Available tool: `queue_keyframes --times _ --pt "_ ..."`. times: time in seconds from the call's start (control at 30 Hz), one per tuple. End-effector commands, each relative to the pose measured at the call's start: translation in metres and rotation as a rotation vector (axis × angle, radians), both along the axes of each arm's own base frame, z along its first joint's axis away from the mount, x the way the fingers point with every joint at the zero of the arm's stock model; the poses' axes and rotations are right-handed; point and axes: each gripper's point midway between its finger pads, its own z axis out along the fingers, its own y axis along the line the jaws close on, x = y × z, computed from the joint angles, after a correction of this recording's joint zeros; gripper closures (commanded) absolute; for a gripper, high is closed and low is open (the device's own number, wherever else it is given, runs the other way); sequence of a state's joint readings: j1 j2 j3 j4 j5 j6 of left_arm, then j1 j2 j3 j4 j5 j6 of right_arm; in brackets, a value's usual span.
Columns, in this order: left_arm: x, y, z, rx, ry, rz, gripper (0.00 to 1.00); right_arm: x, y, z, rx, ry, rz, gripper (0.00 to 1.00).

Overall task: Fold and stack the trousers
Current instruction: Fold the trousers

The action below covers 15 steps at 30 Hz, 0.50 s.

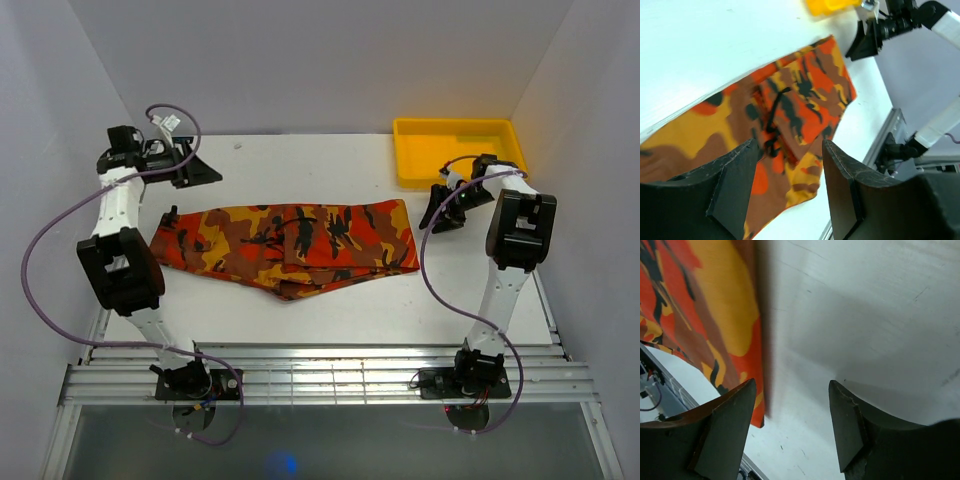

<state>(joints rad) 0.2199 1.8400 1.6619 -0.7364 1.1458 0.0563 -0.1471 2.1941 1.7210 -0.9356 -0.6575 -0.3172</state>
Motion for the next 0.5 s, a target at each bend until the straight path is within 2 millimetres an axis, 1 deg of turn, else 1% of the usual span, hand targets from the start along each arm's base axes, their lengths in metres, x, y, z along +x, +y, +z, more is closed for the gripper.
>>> queue_keyframes --times 0.0,0.03,0.07,0.13,0.17,0.23,0.27,0.33,0.43,0.47 --pt "-0.026 0.021 -0.012 0.040 0.043 0.021 0.35 -0.006 0.010 0.002 0.039 0.052 -0.008 0.33" --pt "-0.029 0.035 -0.013 0.060 0.026 0.045 0.35 -0.004 0.010 0.002 0.039 0.038 -0.012 0.33" --pt "-0.031 0.042 -0.016 0.069 0.026 0.057 0.35 -0.008 0.013 0.003 0.047 0.045 -0.020 0.33" --pt "-0.039 0.055 -0.027 0.078 0.051 0.088 0.35 -0.008 0.015 0.005 0.050 0.033 -0.025 0.33" --pt "-0.042 0.058 -0.028 0.084 0.044 0.093 0.35 -0.008 0.019 0.008 0.057 0.028 -0.019 0.33" --pt "-0.046 0.065 -0.032 0.081 0.055 0.111 0.35 -0.009 0.024 0.006 0.060 0.041 -0.014 0.33" --pt "-0.047 0.067 -0.032 0.077 0.054 0.115 0.35 -0.009 0.029 0.004 0.068 0.050 -0.004 0.33" --pt "-0.047 0.072 -0.029 0.067 0.049 0.127 0.35 -0.008 0.034 0.000 0.068 0.054 0.009 0.33" --pt "-0.044 0.081 -0.024 0.065 0.047 0.153 0.35 -0.018 0.044 -0.009 0.087 0.099 0.039 0.35" --pt "-0.043 0.084 -0.021 0.069 0.035 0.159 0.35 -0.023 0.048 -0.011 0.082 0.108 0.053 0.37"
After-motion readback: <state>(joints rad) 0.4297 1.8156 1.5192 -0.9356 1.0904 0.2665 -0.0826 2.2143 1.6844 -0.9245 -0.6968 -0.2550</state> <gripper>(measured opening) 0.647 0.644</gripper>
